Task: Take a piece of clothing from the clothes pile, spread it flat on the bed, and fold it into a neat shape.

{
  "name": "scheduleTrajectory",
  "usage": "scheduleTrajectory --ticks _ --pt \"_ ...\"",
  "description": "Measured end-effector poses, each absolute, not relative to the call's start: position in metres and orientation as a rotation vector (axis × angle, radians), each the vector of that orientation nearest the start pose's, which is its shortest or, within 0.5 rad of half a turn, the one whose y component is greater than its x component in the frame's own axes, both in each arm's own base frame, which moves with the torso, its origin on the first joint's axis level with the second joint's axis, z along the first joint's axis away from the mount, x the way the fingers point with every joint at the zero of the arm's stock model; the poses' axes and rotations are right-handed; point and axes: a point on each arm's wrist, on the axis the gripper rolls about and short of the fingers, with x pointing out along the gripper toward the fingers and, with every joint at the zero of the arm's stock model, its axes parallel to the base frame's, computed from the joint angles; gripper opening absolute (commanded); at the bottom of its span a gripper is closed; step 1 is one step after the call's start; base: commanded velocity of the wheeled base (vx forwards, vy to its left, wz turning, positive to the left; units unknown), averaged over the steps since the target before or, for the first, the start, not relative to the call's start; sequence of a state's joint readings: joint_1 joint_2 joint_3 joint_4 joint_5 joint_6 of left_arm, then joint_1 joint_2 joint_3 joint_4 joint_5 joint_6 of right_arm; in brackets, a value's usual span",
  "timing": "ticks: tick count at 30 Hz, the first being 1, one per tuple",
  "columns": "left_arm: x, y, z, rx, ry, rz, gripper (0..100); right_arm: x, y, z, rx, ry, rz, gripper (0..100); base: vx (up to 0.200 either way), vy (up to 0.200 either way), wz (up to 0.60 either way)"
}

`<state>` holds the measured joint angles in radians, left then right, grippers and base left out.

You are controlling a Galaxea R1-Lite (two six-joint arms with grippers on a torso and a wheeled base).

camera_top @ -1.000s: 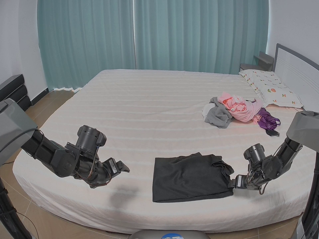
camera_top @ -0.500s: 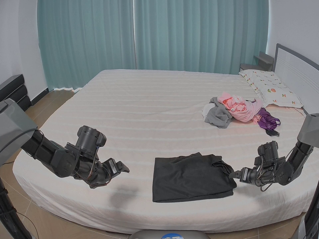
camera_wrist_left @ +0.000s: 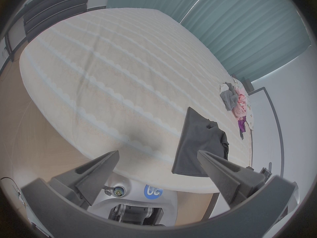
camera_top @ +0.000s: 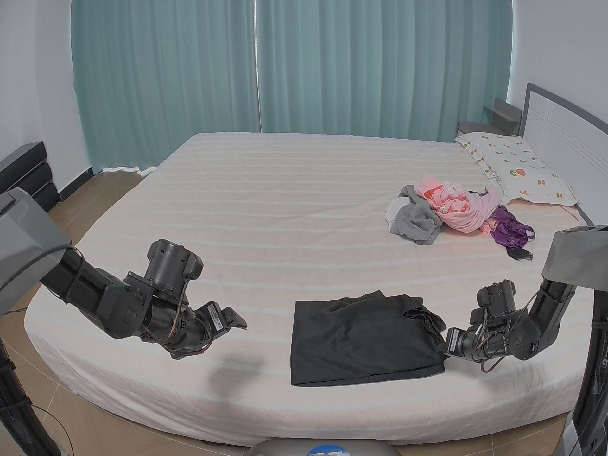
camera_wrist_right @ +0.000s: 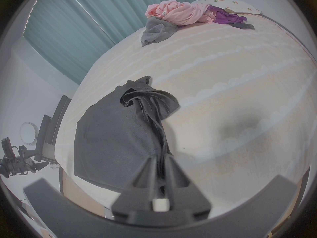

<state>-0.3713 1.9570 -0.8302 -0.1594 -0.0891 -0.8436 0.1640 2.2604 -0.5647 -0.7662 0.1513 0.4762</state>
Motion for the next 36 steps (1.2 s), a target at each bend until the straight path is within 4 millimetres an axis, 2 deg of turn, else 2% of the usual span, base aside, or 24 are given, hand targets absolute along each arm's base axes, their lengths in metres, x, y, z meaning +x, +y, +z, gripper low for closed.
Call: scheduleTrajectory --ticks 8,14,15,19,25,31,36 --pt "0.291 -0.115 0.068 -0.622 1.078 0.015 100 0.284 0.050 -0.024 0.431 0.997 0.060 0 0.000 0.000 0.00" --pt "0.291 -0.115 0.069 -0.622 1.075 0.016 100 0.279 0.049 -0.022 0.433 1.000 0.057 0 0.000 0.000 0.00" --pt "0.291 -0.115 0.069 -0.621 1.073 0.018 100 0.278 0.048 -0.022 0.433 1.003 0.056 100 0.000 0.000 0.00" --pt "0.291 -0.115 0.069 -0.621 1.073 0.019 100 0.281 0.047 -0.021 0.449 0.991 0.049 100 0.000 0.000 0.00" --pt "0.292 -0.116 0.069 -0.624 1.067 0.015 100 0.289 0.053 -0.008 0.522 0.940 0.047 100 0.000 0.000 0.00" --pt "0.294 -0.116 0.070 -0.630 1.065 0.011 100 0.309 0.078 0.011 0.616 0.868 0.086 100 0.000 0.000 0.00" --pt "0.293 -0.117 0.069 -0.629 1.067 0.008 100 0.322 0.106 0.016 0.641 0.879 0.134 100 0.000 0.000 0.00"
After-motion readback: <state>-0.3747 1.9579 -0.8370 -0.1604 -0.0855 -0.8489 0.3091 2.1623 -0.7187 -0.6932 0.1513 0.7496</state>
